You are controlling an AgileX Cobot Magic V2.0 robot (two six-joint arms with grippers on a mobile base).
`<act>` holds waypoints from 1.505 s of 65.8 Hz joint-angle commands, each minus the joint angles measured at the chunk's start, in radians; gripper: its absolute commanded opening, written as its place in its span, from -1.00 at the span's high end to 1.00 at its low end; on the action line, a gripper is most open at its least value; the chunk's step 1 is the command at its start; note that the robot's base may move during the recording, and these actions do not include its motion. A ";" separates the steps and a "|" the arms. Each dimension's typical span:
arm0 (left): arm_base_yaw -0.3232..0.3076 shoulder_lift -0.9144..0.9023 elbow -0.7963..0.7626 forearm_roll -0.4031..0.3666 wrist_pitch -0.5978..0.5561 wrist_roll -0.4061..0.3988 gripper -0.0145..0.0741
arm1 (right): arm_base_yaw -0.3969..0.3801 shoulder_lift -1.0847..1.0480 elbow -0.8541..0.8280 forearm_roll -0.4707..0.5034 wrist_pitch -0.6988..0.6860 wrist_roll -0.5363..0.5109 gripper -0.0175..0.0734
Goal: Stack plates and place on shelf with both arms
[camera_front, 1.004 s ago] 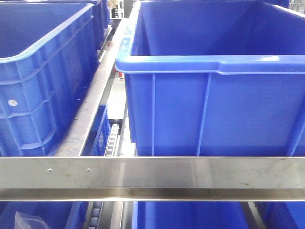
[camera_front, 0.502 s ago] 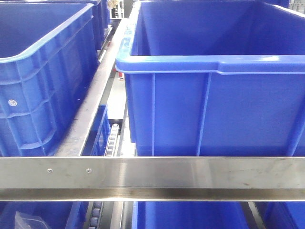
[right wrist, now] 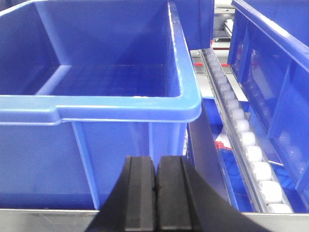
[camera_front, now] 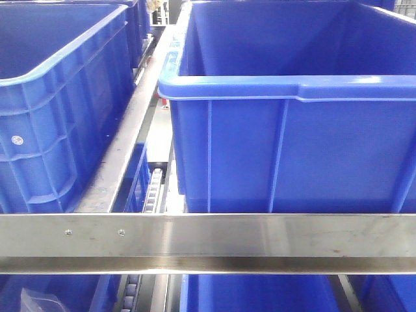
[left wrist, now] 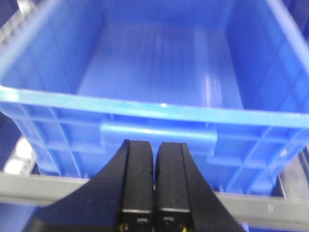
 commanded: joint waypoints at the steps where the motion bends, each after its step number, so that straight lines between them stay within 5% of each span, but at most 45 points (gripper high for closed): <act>1: 0.006 -0.086 0.039 0.002 -0.122 -0.005 0.48 | -0.006 -0.018 0.001 -0.003 -0.085 0.002 0.49; 21: 0.006 -0.214 0.287 -0.068 -0.353 -0.007 0.48 | -0.006 -0.018 0.001 -0.003 -0.085 0.002 0.49; 99: 0.006 -0.214 0.286 -0.041 -0.384 -0.007 0.48 | -0.006 -0.018 0.001 -0.003 -0.085 0.002 0.49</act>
